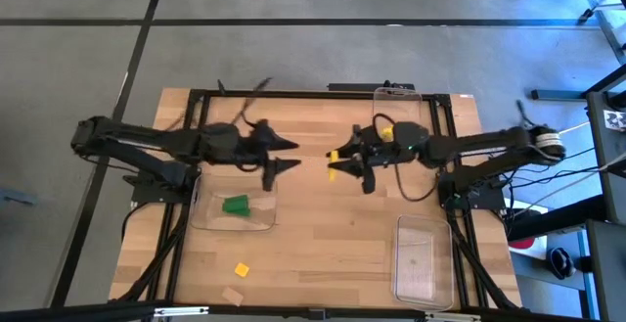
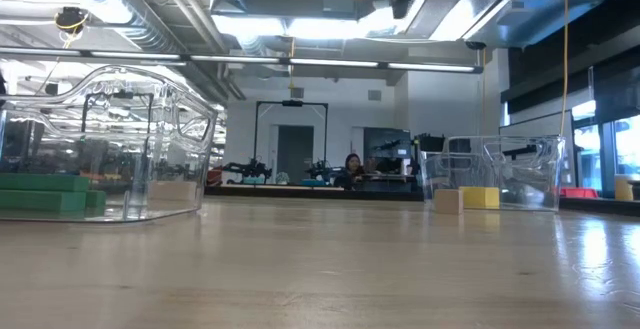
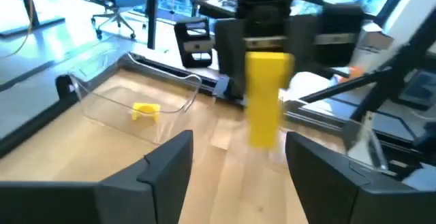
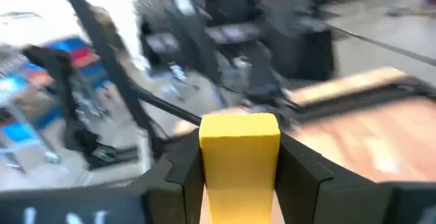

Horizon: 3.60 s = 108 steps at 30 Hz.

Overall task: Sort & place blocks by color
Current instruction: Put the top yellow block into the top right transparent bin

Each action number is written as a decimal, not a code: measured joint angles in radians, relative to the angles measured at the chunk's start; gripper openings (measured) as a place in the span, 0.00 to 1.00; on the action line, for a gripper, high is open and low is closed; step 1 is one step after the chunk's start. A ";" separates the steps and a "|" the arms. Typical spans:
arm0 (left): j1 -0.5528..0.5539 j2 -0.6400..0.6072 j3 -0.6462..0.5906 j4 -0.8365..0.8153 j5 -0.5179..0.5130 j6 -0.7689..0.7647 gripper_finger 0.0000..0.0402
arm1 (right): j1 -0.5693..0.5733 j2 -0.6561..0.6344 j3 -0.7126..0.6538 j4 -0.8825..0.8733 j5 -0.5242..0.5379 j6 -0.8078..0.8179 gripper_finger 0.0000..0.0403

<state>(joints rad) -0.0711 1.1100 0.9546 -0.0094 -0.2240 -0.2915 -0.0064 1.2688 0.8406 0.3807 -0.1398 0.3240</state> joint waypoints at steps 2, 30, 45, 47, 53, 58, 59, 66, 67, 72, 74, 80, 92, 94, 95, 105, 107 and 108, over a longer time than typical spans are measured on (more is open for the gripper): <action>0.015 -0.065 0.000 -0.040 -0.003 0.003 0.56 | -0.006 -0.063 0.000 -0.100 0.020 -0.022 0.33; 0.025 -0.289 -0.356 0.362 0.028 -0.013 0.56 | 0.001 -0.227 0.000 -0.321 0.302 0.031 0.33; 0.025 -0.289 -0.356 0.360 0.031 -0.013 0.56 | -0.412 -0.044 0.319 -1.273 0.487 0.087 0.33; 0.025 -0.289 -0.356 0.360 0.030 -0.013 0.56 | -0.489 -0.016 0.297 -1.272 0.425 0.063 0.33; 0.025 -0.288 -0.356 0.359 -0.013 -0.013 0.56 | -0.663 0.024 0.183 -1.207 0.294 0.043 0.33; 0.025 -0.288 -0.356 0.359 -0.077 -0.013 0.56 | -0.755 0.023 0.104 -1.098 0.295 0.038 0.33; 0.025 -0.288 -0.356 0.359 -0.082 -0.013 0.56 | -0.766 0.023 0.092 -1.084 0.295 0.039 0.33; 0.025 -0.288 -0.356 0.359 -0.082 -0.013 0.56 | -0.803 0.053 0.051 -1.048 0.329 0.046 0.33; 0.025 -0.288 -0.356 0.359 -0.083 -0.013 0.56 | -0.805 0.062 0.048 -1.040 0.330 0.049 0.33; 0.025 -0.288 -0.356 0.359 -0.082 -0.012 0.56 | -0.809 0.105 0.029 -0.978 0.356 0.095 0.33; 0.025 -0.288 -0.356 0.359 -0.082 -0.012 0.56 | -0.809 0.116 0.021 -0.958 0.385 0.117 0.33; 0.025 -0.288 -0.356 0.361 -0.082 -0.012 0.56 | -0.809 0.161 -0.005 -0.936 0.419 0.141 0.33; 0.025 -0.288 -0.356 0.362 -0.083 -0.012 0.56 | -0.809 0.230 -0.030 -0.892 0.431 0.147 0.33; 0.025 -0.288 -0.356 0.362 -0.087 -0.012 0.56 | -0.809 0.237 -0.030 -0.892 0.431 0.147 0.33; 0.025 -0.288 -0.356 0.362 -0.091 -0.012 0.56 | -0.809 0.241 -0.030 -0.892 0.431 0.146 0.33; 0.025 -0.288 -0.356 0.362 -0.100 -0.012 0.56 | -0.812 0.284 -0.030 -0.892 0.408 0.142 0.36; 0.025 -0.288 -0.356 0.362 -0.101 -0.012 0.56 | -0.814 0.288 -0.030 -0.893 0.400 0.142 0.45; 0.025 -0.288 -0.357 0.362 -0.101 -0.012 0.56 | -0.816 0.288 -0.030 -0.894 0.394 0.141 0.49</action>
<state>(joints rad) -0.0460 0.8219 0.5981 0.3528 -0.3249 -0.3038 -0.8221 1.5568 0.8108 -0.5129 0.2545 0.4652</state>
